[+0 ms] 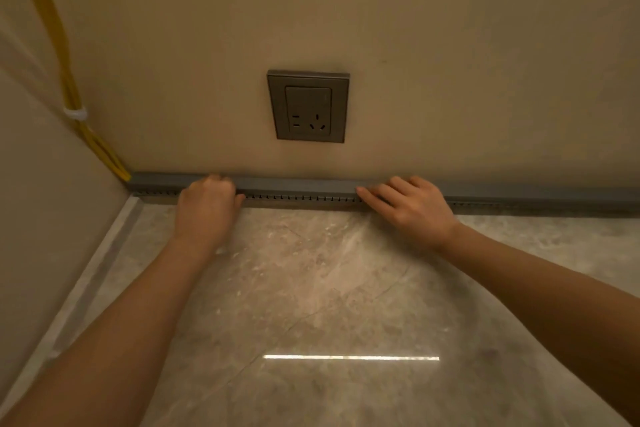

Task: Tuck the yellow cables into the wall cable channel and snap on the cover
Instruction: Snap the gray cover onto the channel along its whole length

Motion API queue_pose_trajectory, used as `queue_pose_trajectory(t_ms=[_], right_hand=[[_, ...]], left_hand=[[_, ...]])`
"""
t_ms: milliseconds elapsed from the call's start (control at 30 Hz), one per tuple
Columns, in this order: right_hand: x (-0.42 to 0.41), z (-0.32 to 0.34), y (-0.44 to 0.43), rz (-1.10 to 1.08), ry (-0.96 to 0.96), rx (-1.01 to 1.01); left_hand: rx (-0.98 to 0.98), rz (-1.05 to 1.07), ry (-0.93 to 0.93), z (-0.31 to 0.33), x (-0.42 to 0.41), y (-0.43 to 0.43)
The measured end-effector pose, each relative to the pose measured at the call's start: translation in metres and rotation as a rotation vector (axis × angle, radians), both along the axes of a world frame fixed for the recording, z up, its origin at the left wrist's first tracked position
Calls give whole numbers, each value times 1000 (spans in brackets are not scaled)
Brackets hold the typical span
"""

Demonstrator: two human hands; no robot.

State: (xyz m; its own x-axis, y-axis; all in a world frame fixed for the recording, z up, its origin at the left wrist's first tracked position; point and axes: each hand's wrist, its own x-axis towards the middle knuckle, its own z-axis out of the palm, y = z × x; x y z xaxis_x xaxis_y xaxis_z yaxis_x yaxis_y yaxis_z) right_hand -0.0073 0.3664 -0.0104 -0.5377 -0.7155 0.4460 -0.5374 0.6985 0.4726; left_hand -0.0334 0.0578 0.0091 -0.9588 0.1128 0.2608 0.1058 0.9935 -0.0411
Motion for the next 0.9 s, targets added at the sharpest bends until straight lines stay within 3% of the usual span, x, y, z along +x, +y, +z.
queue_pose_trajectory(t_ms=[367, 467, 567, 633, 700, 767, 833, 900], right_hand=[[-6, 2, -1, -6, -20, -143], [0, -3, -7, -73, -54, -227], [10, -9, -14, -189, -138, -350], [14, -12, -19, -267, -322, -423], [20, -12, -23, -302, -533, -589], [31, -10, -26, -294, -620, -934], [43, -5, -25, -332, -627, -1337], [51, 5, -20, -436, -619, -1704]], left_hand=[[-52, 6, 19, -3, 6, 11], [51, -137, 153, -15, 16, 25], [165, -330, 63, -32, 34, 65], [462, -312, 8, -38, 50, 101], [949, -103, -96, -31, 64, 136], [1489, 171, -314, -17, 70, 164], [1948, 270, -534, -1, 69, 184], [2171, 296, -693, 13, 63, 194]])
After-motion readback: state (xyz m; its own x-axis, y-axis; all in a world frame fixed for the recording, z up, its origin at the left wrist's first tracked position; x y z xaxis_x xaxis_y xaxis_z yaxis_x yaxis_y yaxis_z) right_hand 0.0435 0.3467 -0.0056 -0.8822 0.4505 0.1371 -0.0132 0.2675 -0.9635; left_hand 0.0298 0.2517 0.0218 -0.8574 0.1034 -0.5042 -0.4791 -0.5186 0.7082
